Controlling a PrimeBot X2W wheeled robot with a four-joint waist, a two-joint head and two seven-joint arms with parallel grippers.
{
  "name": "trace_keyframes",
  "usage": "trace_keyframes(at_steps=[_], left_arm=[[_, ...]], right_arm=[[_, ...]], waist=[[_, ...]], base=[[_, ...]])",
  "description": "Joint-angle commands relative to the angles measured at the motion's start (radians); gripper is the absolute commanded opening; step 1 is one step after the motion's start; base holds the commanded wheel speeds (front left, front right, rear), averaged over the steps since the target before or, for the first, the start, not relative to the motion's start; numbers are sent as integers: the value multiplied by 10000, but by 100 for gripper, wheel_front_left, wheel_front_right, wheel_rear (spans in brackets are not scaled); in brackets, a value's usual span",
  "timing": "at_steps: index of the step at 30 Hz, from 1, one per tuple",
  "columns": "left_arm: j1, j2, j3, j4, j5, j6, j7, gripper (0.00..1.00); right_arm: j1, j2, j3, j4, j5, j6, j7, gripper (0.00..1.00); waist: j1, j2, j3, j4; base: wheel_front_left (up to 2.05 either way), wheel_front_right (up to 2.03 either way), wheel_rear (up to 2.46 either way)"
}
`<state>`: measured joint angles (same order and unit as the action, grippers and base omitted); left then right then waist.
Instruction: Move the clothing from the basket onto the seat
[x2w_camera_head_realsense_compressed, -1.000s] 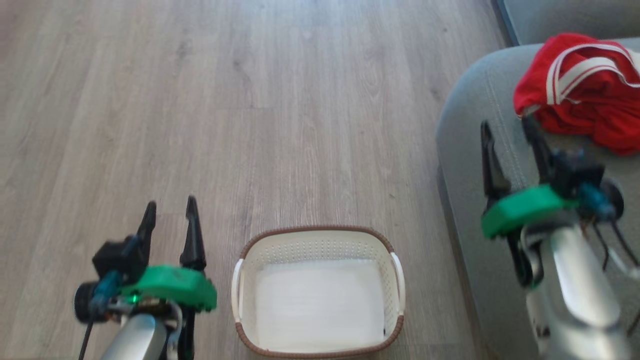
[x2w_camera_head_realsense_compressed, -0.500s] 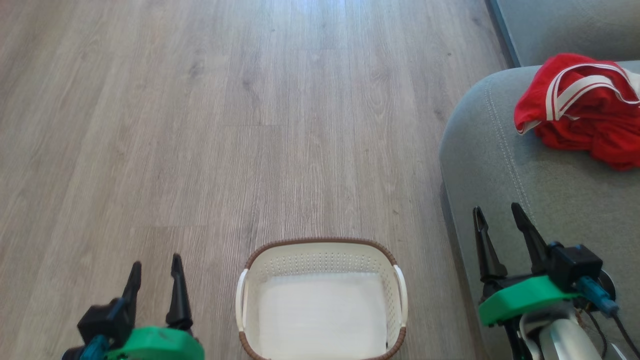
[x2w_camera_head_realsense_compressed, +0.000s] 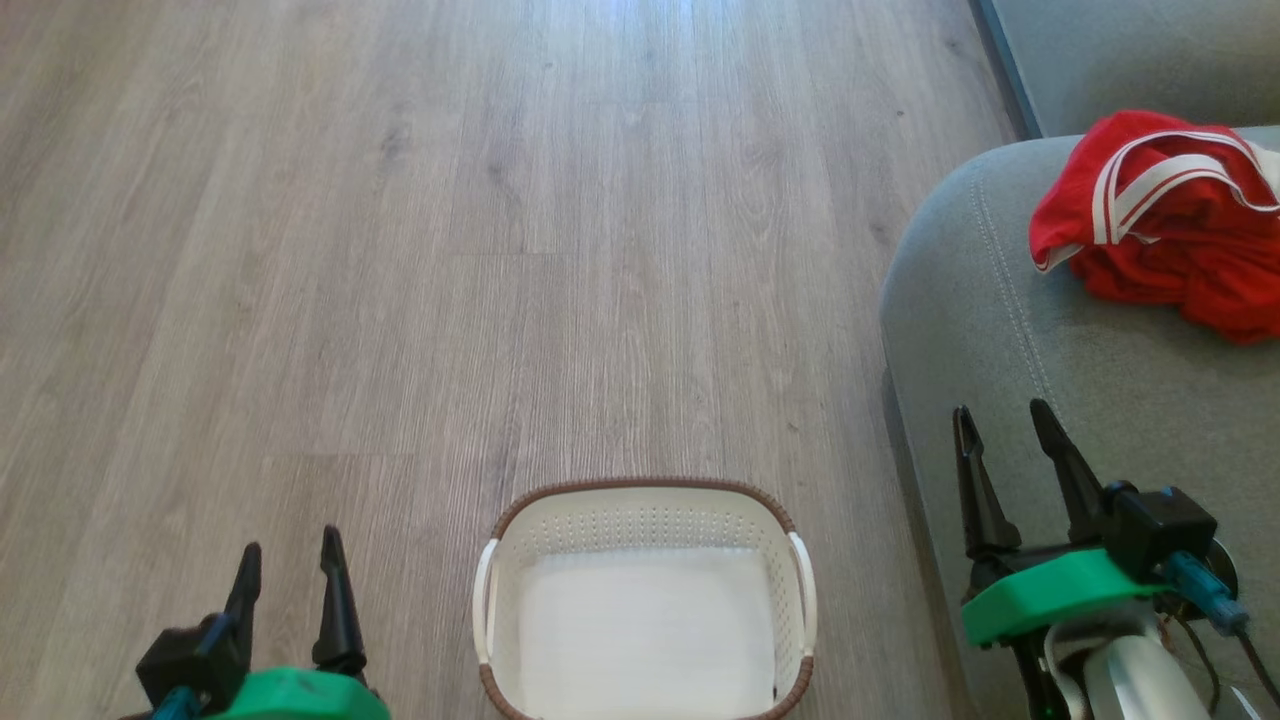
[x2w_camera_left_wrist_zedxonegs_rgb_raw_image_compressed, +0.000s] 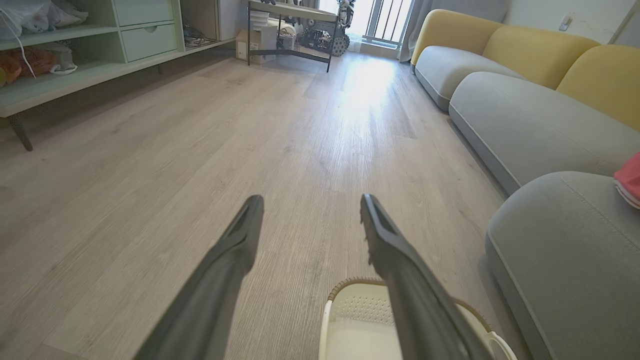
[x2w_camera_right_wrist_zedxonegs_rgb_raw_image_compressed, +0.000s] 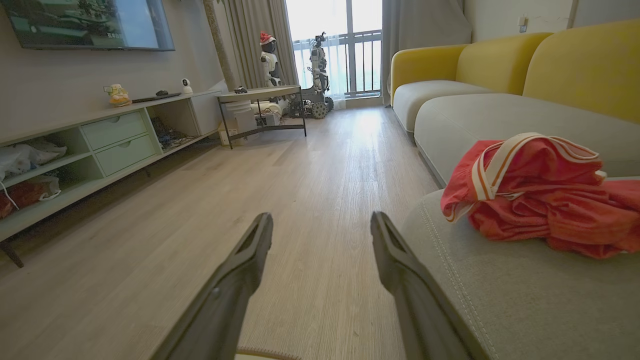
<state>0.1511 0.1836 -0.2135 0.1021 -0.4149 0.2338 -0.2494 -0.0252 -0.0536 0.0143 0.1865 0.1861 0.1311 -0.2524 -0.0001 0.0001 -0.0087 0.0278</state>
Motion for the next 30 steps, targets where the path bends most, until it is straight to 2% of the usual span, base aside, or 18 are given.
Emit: trace_keyframes(at_steps=[1,11,12,16,30], left_arm=[[-304,23,443,-236,110,-48,-124,100],[-312,-178,665,2,368,-348,-124,100],[-1,-196,297,293,258,-327,4,0],[53,-377,246,845,202,-327,37,0],[-218,-452,527,909,-1093,-668,384,0]], right_arm=[[-199,33,209,-364,30,-4,-93,100],[-195,33,104,-139,18,-4,-93,100],[1,8,-104,159,1,0,0,0],[158,8,-71,771,37,0,41,0],[56,5,-190,751,1524,0,412,0]], waist=[[1,-1,-1,10],[1,-1,-15,56],[1,-1,-15,56],[1,-1,-14,56],[1,-1,0,21]], base=[[0,0,0],[0,0,0],[0,0,0],[0,0,0],[0,0,0]])
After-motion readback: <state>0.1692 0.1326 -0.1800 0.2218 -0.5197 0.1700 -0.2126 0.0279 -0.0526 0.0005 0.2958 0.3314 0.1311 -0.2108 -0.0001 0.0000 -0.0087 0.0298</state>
